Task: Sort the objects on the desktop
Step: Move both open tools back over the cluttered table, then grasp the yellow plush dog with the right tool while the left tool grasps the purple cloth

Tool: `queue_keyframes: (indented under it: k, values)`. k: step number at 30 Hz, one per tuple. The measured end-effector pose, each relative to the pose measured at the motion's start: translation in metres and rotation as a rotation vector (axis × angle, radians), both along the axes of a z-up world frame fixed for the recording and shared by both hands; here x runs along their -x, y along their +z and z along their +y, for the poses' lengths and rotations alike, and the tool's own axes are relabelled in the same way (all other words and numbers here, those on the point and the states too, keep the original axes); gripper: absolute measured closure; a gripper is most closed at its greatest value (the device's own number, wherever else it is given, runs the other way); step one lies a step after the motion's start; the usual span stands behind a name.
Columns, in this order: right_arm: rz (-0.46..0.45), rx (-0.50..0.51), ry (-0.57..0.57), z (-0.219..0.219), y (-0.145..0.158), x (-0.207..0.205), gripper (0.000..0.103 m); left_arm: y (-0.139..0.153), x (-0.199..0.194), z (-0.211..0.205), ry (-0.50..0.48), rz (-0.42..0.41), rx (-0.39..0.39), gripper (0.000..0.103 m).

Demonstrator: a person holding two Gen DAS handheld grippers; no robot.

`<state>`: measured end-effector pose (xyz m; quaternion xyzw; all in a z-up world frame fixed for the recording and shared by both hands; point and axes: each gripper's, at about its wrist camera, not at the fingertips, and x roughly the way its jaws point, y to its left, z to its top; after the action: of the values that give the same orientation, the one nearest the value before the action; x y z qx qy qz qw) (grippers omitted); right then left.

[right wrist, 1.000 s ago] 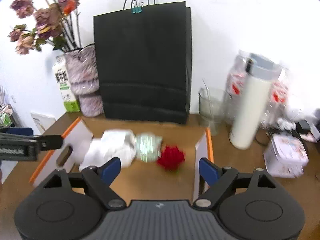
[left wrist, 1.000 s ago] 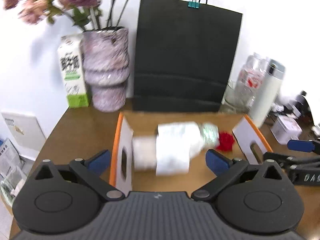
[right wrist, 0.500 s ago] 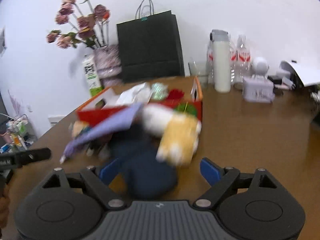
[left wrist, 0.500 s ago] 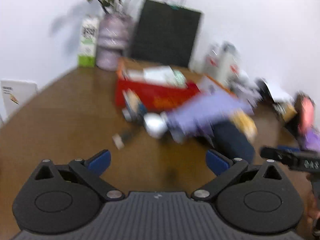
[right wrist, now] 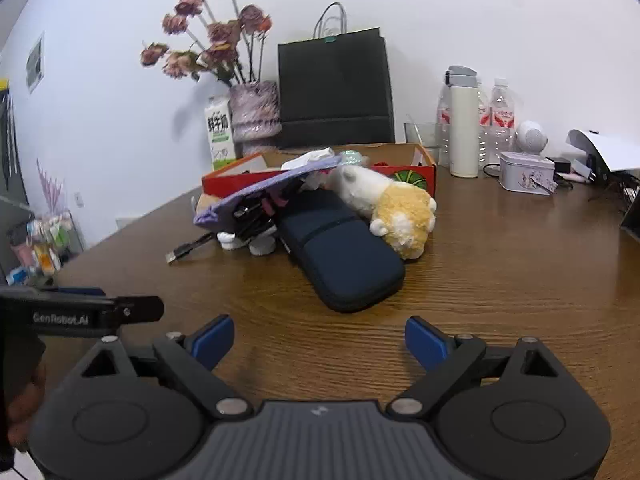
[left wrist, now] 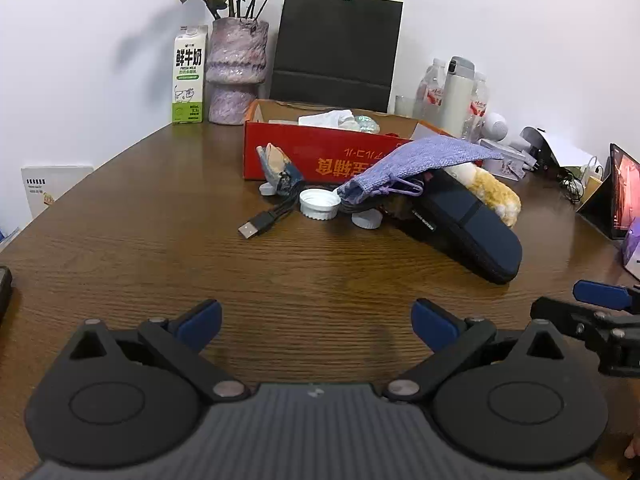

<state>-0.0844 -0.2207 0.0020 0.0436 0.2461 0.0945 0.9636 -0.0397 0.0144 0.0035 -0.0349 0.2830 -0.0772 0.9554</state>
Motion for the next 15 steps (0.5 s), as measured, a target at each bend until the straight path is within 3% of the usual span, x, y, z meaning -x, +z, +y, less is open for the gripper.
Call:
queue_keyframes:
  k: [7, 11, 15]
  values:
    - [0.008, -0.024, -0.027, -0.003, -0.003, -0.005, 0.011, -0.003, -0.005, -0.005, -0.02, 0.045, -0.019, 0.0]
    - [0.039, -0.051, -0.04, -0.007, -0.004, -0.012, 0.011, 0.004, -0.008, -0.009, -0.037, -0.028, -0.009, 0.0]
    - [0.095, -0.027, -0.086, -0.017, -0.001, -0.033, 0.012, 0.025, -0.041, -0.04, -0.072, -0.101, -0.153, 0.0]
